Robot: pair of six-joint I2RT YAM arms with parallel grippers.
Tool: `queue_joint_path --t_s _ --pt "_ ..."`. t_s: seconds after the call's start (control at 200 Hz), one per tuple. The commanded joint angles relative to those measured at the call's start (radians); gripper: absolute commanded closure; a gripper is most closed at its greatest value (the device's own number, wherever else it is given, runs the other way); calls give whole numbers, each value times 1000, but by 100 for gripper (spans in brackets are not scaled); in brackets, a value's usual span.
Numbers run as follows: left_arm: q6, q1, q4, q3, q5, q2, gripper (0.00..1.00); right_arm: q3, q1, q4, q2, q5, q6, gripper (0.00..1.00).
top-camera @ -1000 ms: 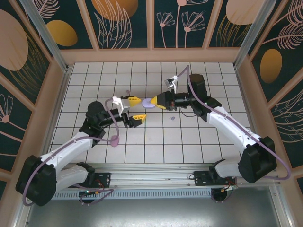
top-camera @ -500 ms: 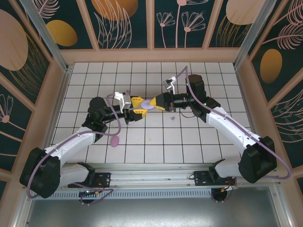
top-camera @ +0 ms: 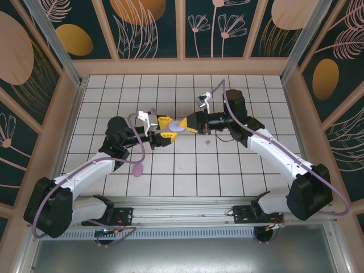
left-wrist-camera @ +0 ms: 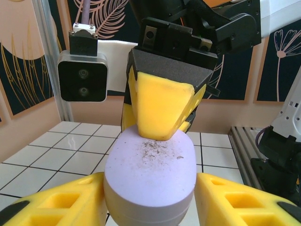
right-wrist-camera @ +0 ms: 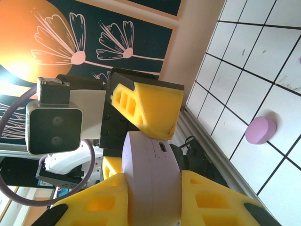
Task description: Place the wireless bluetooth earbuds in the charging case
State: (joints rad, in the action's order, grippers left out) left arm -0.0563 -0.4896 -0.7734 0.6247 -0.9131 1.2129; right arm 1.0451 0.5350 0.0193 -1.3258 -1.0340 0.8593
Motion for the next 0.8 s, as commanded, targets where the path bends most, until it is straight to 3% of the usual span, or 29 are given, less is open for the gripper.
queue_joint_path --t_s 0.0,0.35,0.51,0.576,0.701,0.796 --pt "21 -4 2 20 -37 0 48 24 6 56 20 -5 16 90" --pt "34 -4 16 20 -26 -1 54 24 31 53 20 -5 11 91" --pt "22 -4 2 20 -29 -6 67 24 33 38 19 -4 -2 89" --pt "26 -4 15 21 -31 -8 75 28 33 16 19 5 -19 79" --pt "51 -4 76 21 -26 -29 83 49 19 -34 36 40 -72 48" --pt "66 -2 135 29 -26 -50 87 97 -3 -150 70 139 -183 43"
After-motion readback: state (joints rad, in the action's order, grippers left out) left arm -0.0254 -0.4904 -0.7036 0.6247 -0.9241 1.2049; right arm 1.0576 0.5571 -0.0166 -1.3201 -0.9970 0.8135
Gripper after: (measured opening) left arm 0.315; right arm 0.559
